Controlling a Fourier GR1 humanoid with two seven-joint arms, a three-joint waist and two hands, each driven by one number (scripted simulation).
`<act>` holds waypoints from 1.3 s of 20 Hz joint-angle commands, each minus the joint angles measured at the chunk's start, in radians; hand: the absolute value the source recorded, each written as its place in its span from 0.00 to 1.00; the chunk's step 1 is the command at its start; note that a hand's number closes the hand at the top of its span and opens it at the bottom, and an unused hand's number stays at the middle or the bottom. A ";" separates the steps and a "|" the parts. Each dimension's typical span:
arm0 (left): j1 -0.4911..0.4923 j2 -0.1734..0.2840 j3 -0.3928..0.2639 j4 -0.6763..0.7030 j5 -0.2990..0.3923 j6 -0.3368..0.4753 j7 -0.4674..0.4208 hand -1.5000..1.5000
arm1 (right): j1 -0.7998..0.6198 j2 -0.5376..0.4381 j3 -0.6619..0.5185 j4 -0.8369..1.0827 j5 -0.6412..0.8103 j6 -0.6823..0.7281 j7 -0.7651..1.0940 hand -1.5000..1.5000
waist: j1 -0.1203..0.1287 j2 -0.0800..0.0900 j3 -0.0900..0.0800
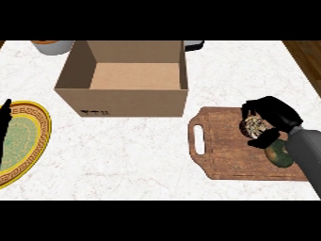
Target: Pick the cupcake from the cutting board and place it in the cardboard box
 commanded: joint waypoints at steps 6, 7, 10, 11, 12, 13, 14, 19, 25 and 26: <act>0.057 0.006 0.028 0.015 -0.001 0.024 0.001 0.50 | 0.033 0.088 -0.163 -0.014 0.017 -0.276 0.616 1.00 | -0.051 -0.032 -0.003; 0.058 0.014 0.030 0.017 -0.001 0.019 0.008 0.50 | 0.026 0.101 -0.170 -0.038 0.032 -0.323 0.669 1.00 | -0.051 -0.031 -0.001; 0.061 0.013 0.024 0.008 0.007 0.001 0.003 0.50 | -0.056 0.137 -0.126 -0.132 0.135 -0.406 0.802 1.00 | -0.013 -0.034 -0.003; 0.055 0.015 0.021 0.009 0.002 0.001 0.006 0.50 | -0.067 0.172 -0.106 -0.158 0.165 -0.424 0.854 1.00 | -0.010 -0.028 -0.001; 0.062 0.019 0.027 0.009 0.003 0.002 -0.010 0.50 | -0.091 0.198 -0.091 -0.183 0.189 -0.426 0.899 1.00 | 0.005 -0.031 -0.002; 0.043 0.009 0.010 0.007 -0.005 0.001 0.006 0.50 | -0.109 0.234 -0.066 -0.203 0.230 -0.438 0.962 1.00 | 0.002 -0.020 0.001; 0.046 0.008 0.015 0.004 0.002 0.000 -0.010 0.50 | -0.140 0.250 -0.053 -0.226 0.268 -0.435 1.027 1.00 | 0.017 -0.018 0.001; 0.034 -0.012 -0.017 -0.018 -0.004 -0.015 -0.013 0.50 | -0.277 0.439 0.026 -0.316 0.428 -0.347 1.370 1.00 | 0.061 0.002 0.008; -0.021 -0.019 -0.032 -0.042 -0.008 -0.030 -0.012 0.50 | -0.469 0.487 0.109 -0.405 0.488 -0.237 1.755 1.00 | 0.112 0.034 0.015; -0.022 -0.008 -0.026 -0.024 -0.012 -0.040 -0.030 0.50 | -0.508 0.488 0.086 -0.369 0.488 -0.228 1.772 1.00 | 0.116 0.039 0.015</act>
